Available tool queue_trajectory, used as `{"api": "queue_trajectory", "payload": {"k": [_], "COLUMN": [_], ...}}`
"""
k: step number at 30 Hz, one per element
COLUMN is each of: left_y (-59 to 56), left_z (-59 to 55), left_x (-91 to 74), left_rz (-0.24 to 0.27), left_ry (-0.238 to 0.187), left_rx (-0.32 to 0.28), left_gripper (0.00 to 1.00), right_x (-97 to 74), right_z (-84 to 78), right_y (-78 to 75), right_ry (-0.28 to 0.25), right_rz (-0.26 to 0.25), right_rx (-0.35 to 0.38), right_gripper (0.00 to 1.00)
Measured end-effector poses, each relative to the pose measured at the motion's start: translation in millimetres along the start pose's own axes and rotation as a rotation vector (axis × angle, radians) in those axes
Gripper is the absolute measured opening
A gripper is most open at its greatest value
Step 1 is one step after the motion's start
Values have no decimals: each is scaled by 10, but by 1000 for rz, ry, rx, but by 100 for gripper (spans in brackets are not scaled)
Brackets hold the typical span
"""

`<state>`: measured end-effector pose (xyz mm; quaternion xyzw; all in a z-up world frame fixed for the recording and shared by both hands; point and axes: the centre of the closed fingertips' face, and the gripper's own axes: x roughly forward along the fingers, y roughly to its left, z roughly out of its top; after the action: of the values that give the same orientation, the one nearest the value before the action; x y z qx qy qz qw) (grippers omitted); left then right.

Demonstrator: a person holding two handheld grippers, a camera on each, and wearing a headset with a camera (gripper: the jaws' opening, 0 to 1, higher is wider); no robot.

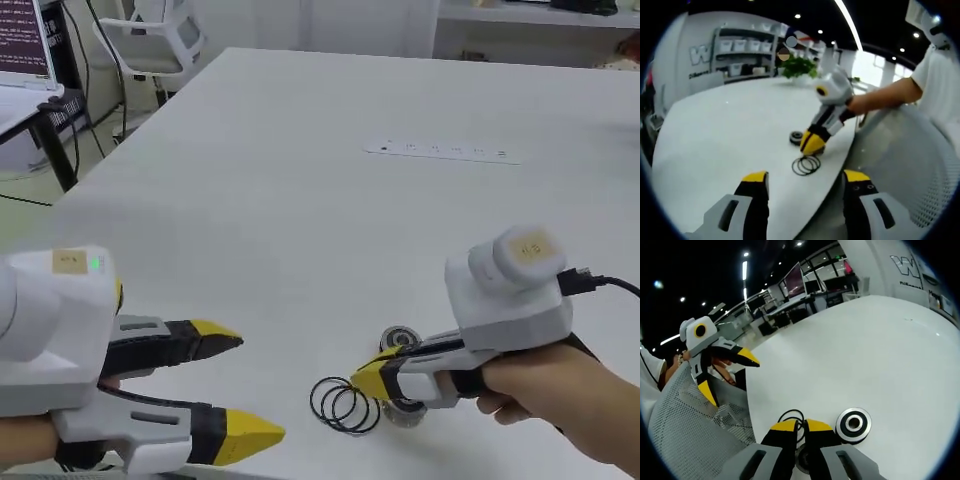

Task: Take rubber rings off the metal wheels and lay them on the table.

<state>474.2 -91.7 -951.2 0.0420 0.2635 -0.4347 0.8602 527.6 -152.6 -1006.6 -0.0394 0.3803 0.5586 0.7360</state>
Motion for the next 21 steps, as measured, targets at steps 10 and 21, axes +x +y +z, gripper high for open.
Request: {"api": "queue_trajectory", "payload": {"k": [10,21], "left_y": [3,99], "left_z": [42,427], "left_x": [6,26], "left_rz": [-12,-22], "left_ry": [13,-8], "left_rx": [45,130], "left_gripper": [62,63], "right_x": [-177,-423], "right_z": [192,292], "right_y": [-206,-524], "right_ry": [-87,-163], "right_rz": [-56,-143], "right_rx": [35,90], "right_gripper": [3,4]}}
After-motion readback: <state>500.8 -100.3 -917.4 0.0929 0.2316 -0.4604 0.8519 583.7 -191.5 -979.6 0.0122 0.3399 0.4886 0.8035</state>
